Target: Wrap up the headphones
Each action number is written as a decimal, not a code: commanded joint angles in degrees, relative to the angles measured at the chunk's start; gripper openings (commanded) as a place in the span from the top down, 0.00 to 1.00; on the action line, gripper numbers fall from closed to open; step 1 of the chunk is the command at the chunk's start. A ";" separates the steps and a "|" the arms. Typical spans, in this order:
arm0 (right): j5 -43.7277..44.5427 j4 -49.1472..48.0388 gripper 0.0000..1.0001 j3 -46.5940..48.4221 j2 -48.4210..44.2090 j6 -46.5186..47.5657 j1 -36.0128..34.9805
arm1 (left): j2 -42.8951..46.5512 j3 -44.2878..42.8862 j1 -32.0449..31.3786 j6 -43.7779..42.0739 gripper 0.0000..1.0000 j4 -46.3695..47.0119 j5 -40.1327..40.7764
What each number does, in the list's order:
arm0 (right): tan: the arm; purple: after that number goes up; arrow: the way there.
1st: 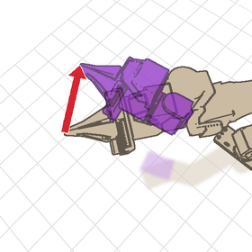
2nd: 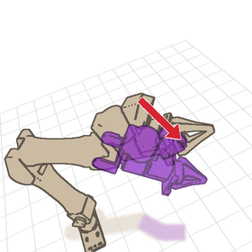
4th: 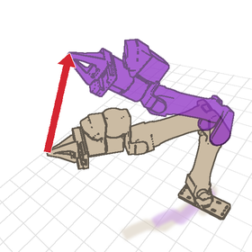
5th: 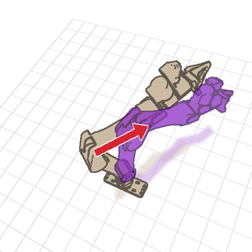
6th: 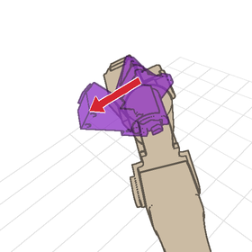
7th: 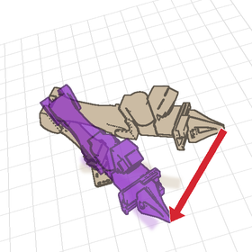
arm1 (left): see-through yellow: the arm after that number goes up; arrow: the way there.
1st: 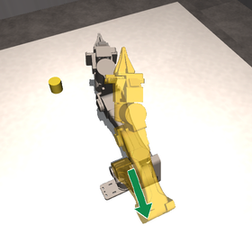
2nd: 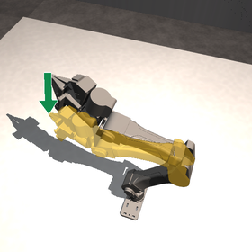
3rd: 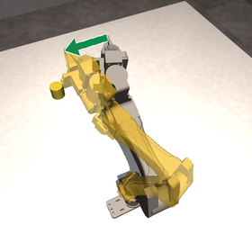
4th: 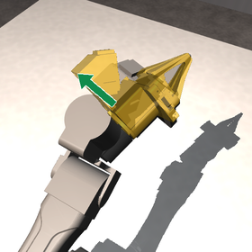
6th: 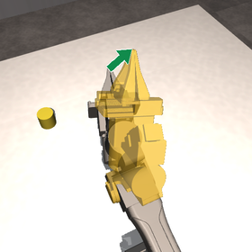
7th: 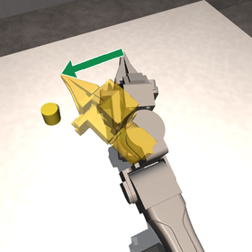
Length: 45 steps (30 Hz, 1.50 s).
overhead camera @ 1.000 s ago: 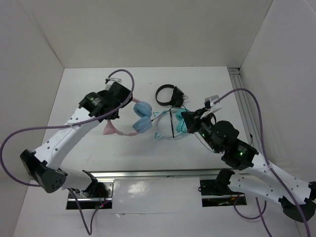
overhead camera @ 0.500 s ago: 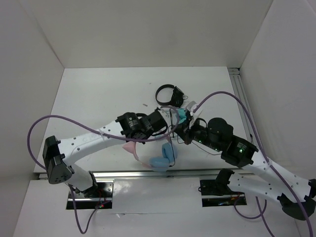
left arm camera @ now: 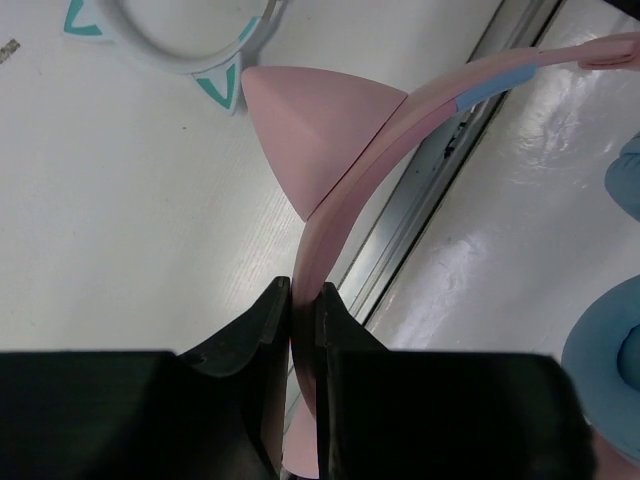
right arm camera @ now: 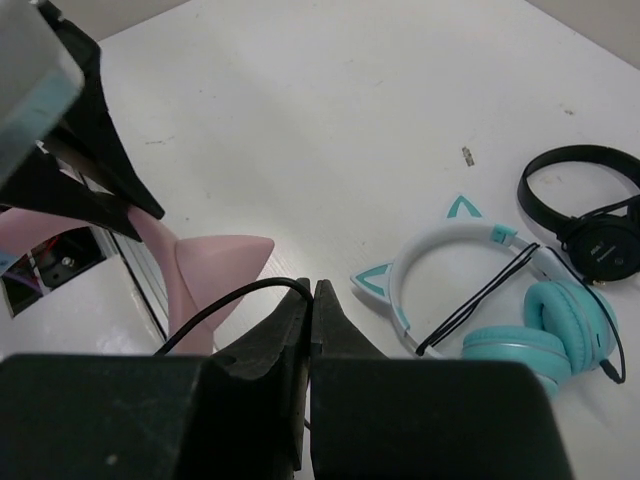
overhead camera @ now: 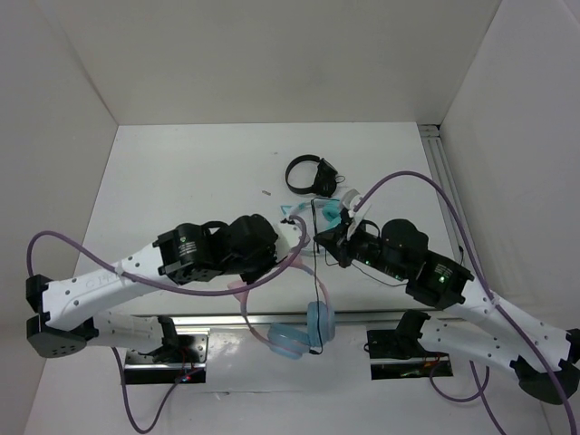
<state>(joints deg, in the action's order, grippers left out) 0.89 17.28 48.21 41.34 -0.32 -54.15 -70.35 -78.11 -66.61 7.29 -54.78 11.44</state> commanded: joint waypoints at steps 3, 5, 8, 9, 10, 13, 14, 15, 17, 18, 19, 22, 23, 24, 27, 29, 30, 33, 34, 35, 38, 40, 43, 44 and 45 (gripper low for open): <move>2.62 -5.15 1.00 -0.13 0.66 0.23 -0.25 | 4.08 -0.64 -0.36 -2.54 1.00 4.51 -7.31; 3.41 -4.63 1.00 -0.13 2.15 0.23 -0.25 | 4.78 -0.64 -0.36 -2.54 1.00 5.65 -6.44; 4.91 -5.40 1.00 -0.74 3.30 -0.30 -0.25 | 7.94 -0.64 -0.36 -2.54 1.00 7.40 -4.94; 4.92 -6.02 1.00 -1.27 3.31 -0.91 -0.25 | 8.81 -0.64 -0.36 -2.54 1.00 8.02 -4.94; 4.92 -6.03 1.00 -1.27 4.26 -0.91 -0.25 | 10.82 -0.64 -0.36 -2.54 1.00 8.72 -4.94; 5.52 -6.03 1.00 -1.27 6.90 -0.91 -0.25 | 14.52 -0.64 -0.36 -2.54 1.00 11.01 -2.14; 5.53 -6.03 1.00 -1.27 6.91 -1.44 -0.25 | 15.32 -0.64 -0.36 -1.93 1.00 11.01 -0.12; 6.05 -6.03 1.00 -1.27 6.91 -1.44 -0.25 | 16.11 -0.64 -0.36 -1.93 1.00 11.62 0.77; 6.06 -6.56 1.00 -1.80 6.91 -1.44 -0.25 | 17.61 -0.64 -0.36 -1.32 1.00 12.94 3.31; 5.28 -7.34 1.00 -2.32 6.91 -1.44 -0.25 | 19.00 -0.64 -0.36 -0.62 1.00 13.56 4.63; 4.22 -8.30 1.00 -2.33 6.91 -1.44 -0.25 | 19.71 -0.64 -0.36 -0.09 1.00 14.78 5.51; 0.54 -11.90 1.00 -3.90 6.91 -1.44 -0.25 | 21.57 -0.64 -0.36 2.11 1.00 17.16 7.88; -2.18 -13.22 1.00 -4.43 7.52 -1.44 -0.25 | 22.44 -0.64 -0.36 2.81 1.00 19.26 9.63; -3.33 -16.02 0.97 -5.48 7.52 -1.44 -0.25 | 22.45 -0.64 -0.36 3.95 1.00 20.32 11.74; -7.29 -21.56 0.69 -6.80 9.01 -1.97 -0.25 | 22.97 0.59 -0.36 8.44 1.00 23.84 16.94; -8.70 -24.73 0.60 -7.68 10.07 -1.97 -0.25 | 22.97 1.11 -0.36 10.72 1.00 24.37 17.47; -8.71 -28.14 0.56 -8.91 11.64 -1.97 -0.25 | 22.19 1.11 -0.36 11.34 1.00 24.37 18.08; -8.09 -35.96 0.52 -12.15 16.46 -0.83 -0.25 | 20.17 0.41 -0.36 13.71 1.00 24.37 20.71; -8.09 -37.83 0.52 -12.87 17.88 -0.83 0.44 | 19.64 -0.29 -0.36 15.11 1.00 24.37 21.86; -8.70 -39.32 0.52 -13.48 20.51 -1.35 1.93 | 18.76 -1.34 -0.36 16.17 1.00 24.37 24.57; -11.34 -44.77 0.52 -16.90 23.42 -3.63 4.31 | 18.14 -2.92 -0.36 20.74 1.00 21.83 31.94; -12.05 -49.41 0.52 -18.83 24.22 -5.12 4.32 | 18.14 -3.72 -0.36 22.93 1.00 21.22 35.21; -13.18 -53.21 0.56 -21.13 26.94 -6.44 4.32 | 19.80 -5.03 -0.36 24.97 1.00 21.21 39.25; -13.19 -54.01 0.58 -21.14 27.73 -6.45 4.32 | 20.33 -5.04 -0.36 25.84 1.00 21.73 40.05; -13.80 -54.71 0.61 -21.92 29.22 -7.23 4.32 | 20.34 -5.65 -0.36 25.85 1.00 22.26 40.93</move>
<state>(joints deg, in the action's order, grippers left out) -10.70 -27.11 27.22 68.53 -5.39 -49.76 -53.01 -78.72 -66.70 27.16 -40.07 45.01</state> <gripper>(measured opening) 0.409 0.230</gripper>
